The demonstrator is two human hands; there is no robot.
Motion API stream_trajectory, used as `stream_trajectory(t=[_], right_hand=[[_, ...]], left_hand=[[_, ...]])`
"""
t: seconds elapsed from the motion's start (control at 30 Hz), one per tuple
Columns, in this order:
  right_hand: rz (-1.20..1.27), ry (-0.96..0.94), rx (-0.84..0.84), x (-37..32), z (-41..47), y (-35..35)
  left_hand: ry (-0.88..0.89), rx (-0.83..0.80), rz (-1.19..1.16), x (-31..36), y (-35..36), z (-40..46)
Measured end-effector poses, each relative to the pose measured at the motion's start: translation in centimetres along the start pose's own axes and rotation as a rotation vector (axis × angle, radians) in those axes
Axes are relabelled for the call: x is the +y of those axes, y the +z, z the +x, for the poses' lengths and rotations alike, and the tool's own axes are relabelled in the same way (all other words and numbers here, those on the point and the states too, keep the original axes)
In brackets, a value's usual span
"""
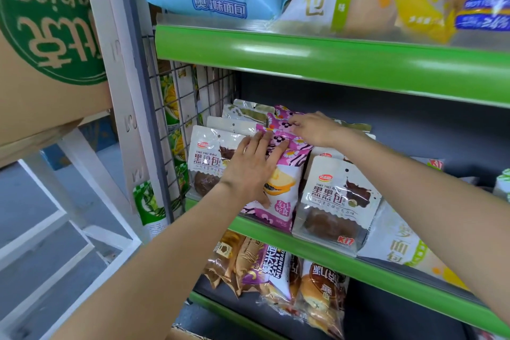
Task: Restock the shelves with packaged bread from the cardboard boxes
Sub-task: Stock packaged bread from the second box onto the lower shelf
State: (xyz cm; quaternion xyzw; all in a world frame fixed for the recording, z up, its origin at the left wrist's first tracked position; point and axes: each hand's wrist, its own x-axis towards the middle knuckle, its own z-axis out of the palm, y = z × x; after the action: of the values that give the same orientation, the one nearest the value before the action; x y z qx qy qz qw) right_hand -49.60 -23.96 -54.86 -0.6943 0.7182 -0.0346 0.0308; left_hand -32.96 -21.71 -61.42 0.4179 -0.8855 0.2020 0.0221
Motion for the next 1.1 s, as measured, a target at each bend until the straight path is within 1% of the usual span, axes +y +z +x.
stream_trajectory(t=[0.13,0.2,0.3,0.4,0.47,0.53,0.6,0.67,0.73,0.8,0.87,0.9,1.0,1.03,1.1], right_hand=[[0.118,-0.012,-0.049,0.7,-0.6,-0.1],[0.114,-0.015,-0.043,0.7,-1.1,-0.3],[0.115,-0.03,0.067,0.8,-2.2,-1.3],[0.208,-0.041,0.168,1.9,-4.2,-2.3],[0.262,-0.018,0.201,3.2,-5.4,-2.6],[0.263,0.021,0.172,4.6,-6.5,-2.4],[0.23,0.073,0.093,5.9,-7.2,-2.0],[0.236,0.128,0.047,6.7,-7.8,-1.2],[0.273,0.173,0.058,7.4,-8.1,-0.4],[0.311,0.194,0.086,8.0,-8.5,0.3],[0.382,0.221,0.119,8.5,-9.0,0.6],[0.464,0.234,0.126,8.7,-9.2,0.7],[0.896,0.231,0.073,8.5,-10.2,0.6],[0.96,0.231,0.052,8.5,-10.3,0.5],[0.901,0.225,0.024,8.5,-10.3,0.3]], left_hand=[[-0.031,0.001,-0.025,0.2,0.0,0.4],[-0.008,-0.017,-0.058,0.2,-0.3,0.2],[0.026,-0.001,-0.169,0.1,-1.1,-0.3],[0.056,0.051,-0.174,0.4,-1.7,-0.5],[0.06,0.066,-0.202,0.9,-1.8,-0.8],[0.092,0.089,-0.241,1.5,-1.9,-1.2],[0.154,0.151,-0.257,2.5,-2.5,-1.5],[0.209,0.223,-0.202,4.1,-3.4,-1.3],[0.237,0.242,-0.126,6.5,-3.9,-0.8],[0.215,0.225,-0.078,9.0,-3.8,-0.3],[0.156,0.211,-0.061,10.3,-3.6,0.5],[0.129,0.215,-0.045,10.5,-3.6,0.8],[0.08,0.262,0.021,10.2,-3.4,1.5],[0.065,0.272,0.02,10.1,-3.3,1.7],[0.025,0.275,0.008,10.4,-3.1,2.1]])
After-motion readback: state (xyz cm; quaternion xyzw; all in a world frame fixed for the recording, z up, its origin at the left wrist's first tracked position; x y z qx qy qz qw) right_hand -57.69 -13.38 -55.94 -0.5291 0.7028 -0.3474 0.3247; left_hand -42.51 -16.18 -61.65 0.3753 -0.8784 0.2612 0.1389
